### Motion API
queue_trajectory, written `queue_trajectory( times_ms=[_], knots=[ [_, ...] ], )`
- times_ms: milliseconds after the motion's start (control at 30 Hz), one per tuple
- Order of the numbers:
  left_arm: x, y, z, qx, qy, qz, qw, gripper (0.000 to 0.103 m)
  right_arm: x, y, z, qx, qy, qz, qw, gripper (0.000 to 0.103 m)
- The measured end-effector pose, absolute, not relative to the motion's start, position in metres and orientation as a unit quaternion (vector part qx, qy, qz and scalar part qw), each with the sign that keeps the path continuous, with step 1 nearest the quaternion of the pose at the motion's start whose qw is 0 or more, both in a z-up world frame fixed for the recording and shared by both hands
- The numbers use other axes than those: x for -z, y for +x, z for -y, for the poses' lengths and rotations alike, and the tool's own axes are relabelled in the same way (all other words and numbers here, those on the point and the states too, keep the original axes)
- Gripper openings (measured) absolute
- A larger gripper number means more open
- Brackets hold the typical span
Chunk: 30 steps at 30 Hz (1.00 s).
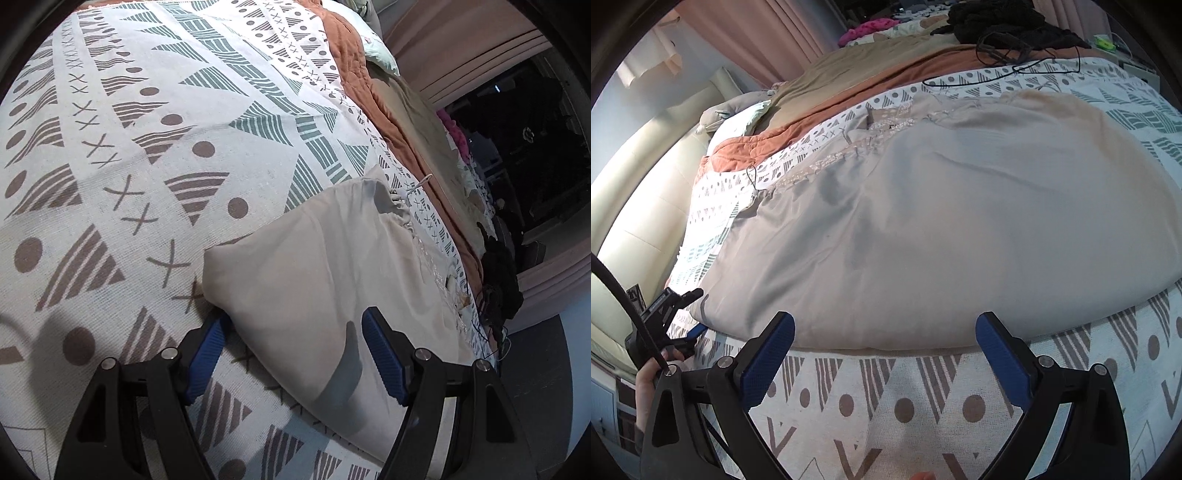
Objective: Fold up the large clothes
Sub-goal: 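Grasp the folded edge of the jacket with the left tool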
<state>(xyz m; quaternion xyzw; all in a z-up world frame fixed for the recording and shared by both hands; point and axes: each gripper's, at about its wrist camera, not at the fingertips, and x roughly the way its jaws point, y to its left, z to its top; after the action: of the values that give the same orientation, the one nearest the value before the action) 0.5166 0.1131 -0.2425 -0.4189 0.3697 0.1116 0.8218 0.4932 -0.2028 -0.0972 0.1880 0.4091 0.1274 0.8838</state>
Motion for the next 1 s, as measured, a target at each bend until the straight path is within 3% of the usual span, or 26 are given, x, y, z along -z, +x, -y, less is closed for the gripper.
queue_trajectory(
  times_ms=[167,233,500,1000],
  knots=[
    [0.244,0.523,-0.114,-0.111,-0.421,-0.358,0.826,0.072,0.096,0.498,0.197,-0.123,0.187,-0.410,0.884,0.098],
    [0.247,0.527,-0.119,-0.112,-0.438,-0.356,0.818,0.056,0.095,0.498,0.192,-0.126,0.184,-0.407,0.886,0.098],
    [0.246,0.522,-0.119,-0.098,-0.447,-0.345,0.819,0.030,0.095,0.500,0.175,-0.134,0.164,-0.396,0.893,0.098],
    [0.219,0.509,-0.113,-0.056,-0.456,-0.310,0.832,0.020,0.100,0.506,0.167,-0.132,0.151,-0.395,0.897,0.098]
  ],
)
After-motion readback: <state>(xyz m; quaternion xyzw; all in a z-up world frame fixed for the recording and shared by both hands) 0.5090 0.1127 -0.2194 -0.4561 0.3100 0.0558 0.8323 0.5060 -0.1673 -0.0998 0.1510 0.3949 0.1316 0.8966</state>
